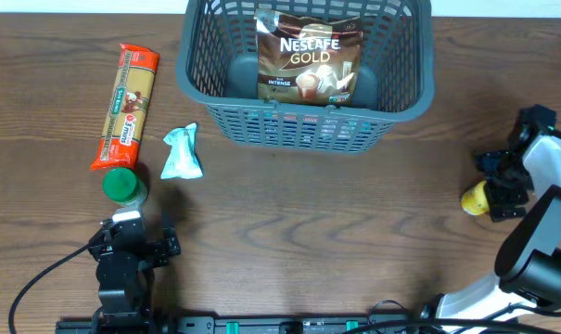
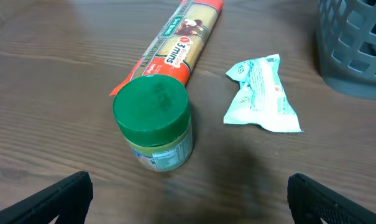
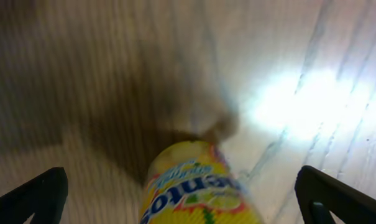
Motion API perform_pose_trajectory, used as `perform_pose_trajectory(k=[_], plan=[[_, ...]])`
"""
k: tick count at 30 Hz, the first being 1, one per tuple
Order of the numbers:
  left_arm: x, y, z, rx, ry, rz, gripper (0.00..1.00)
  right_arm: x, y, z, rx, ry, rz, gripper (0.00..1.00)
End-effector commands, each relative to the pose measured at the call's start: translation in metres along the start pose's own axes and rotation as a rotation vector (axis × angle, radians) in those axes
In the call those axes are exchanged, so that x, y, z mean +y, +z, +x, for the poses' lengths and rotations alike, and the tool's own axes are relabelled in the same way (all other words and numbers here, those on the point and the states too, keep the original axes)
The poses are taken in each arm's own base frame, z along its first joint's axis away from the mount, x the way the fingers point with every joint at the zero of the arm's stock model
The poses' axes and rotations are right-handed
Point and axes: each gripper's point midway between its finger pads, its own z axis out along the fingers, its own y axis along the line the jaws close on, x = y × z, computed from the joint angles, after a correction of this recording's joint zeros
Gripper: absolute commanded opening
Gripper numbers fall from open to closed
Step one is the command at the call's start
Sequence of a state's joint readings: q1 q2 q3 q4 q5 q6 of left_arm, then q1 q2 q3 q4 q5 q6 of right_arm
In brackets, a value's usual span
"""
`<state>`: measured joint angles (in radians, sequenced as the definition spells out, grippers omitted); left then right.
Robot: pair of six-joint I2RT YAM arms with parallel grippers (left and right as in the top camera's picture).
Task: Pack container
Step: 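Align and close the right gripper around the yellow Mentos bottle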
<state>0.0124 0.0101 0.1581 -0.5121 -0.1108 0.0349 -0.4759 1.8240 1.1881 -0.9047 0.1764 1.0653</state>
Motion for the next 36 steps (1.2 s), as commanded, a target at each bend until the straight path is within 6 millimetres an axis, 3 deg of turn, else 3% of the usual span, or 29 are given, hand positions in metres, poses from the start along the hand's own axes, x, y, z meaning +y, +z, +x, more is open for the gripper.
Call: perform_pose_trajectory(k=[1,18,22,29,33,36], plan=[[0.001,0.003,0.005,0.008,0.016,-0.006,0.99,-0.006,0.002,-0.003,0.011,0.023,0.005,0.98],[0.001,0.003,0.005,0.008,0.017,-0.006,0.99,-0.007,0.020,0.011,0.048,0.013,-0.023,0.96],[0.001,0.003,0.005,0.008,0.017,-0.006,0.98,-0.006,0.020,0.011,0.046,0.013,-0.026,0.88],[0.001,0.003,0.005,0.008,0.017,-0.006,0.99,-0.007,0.020,0.011,0.048,0.012,-0.025,0.41],[0.001,0.003,0.005,0.008,0.017,-0.006,0.99,-0.007,0.020,0.012,0.050,0.012,-0.021,0.05],[0.001,0.003,0.005,0.008,0.017,-0.006,0.99,-0.007,0.020,0.012,0.053,0.012,-0.023,0.01]])
